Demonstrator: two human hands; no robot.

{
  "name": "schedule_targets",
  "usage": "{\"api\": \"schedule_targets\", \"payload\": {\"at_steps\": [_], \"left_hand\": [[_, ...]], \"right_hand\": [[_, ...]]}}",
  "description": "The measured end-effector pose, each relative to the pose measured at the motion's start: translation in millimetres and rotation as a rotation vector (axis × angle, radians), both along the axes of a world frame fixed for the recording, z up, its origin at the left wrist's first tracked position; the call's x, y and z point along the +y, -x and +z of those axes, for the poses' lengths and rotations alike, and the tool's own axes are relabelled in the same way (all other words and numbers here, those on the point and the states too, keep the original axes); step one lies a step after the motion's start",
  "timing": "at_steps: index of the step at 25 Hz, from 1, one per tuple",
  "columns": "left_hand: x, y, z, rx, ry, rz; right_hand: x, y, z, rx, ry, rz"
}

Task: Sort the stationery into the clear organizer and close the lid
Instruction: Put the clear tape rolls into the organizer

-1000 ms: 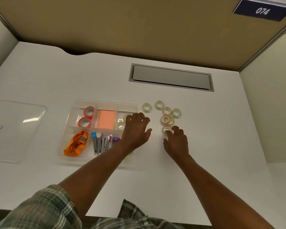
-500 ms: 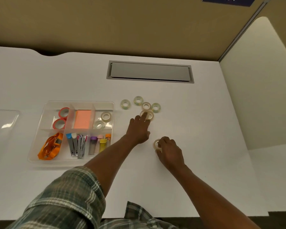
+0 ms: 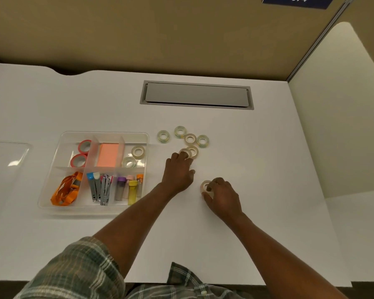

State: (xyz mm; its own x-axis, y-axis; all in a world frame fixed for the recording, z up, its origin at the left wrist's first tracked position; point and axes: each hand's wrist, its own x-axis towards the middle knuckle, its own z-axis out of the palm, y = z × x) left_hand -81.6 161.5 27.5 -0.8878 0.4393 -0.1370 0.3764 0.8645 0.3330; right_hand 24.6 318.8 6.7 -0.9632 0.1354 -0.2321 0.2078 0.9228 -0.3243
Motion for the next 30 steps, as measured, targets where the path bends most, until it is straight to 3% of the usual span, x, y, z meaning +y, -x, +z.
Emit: {"api": "schedule_targets", "payload": {"at_steps": [6,11,15,20,24,30], "left_hand": [[-52.0,-24.3,30.8,0.138,-0.173,0.080],[-123.7,-19.6,30.2,0.109,-0.104,0.242],[-158.8,-3.9,24.1,0.063,-0.010,0.235],[-176.4,11.6,13.3,0.013,0.063,0.205],[-180.7,17.8,11.6,-0.023,0.064,0.190],[-166.6,22.7,18.2,0.059,-0.098,0.181]], "right_hand": [[-26.1,41.5,13.9,0.121,0.238,-0.113],[-96.5,102.7,47.3,0.312,0.403,0.048],[-147.6,137.5,55.8,0.285,0.317,0.216],[-179.4,158.1,42.9,0.101,0.124,0.325],[-182.7,163.7,42.0,0.124,0.173,0.301],[-140.9,148.4,32.1,0.285,0.148,0.128]]}}
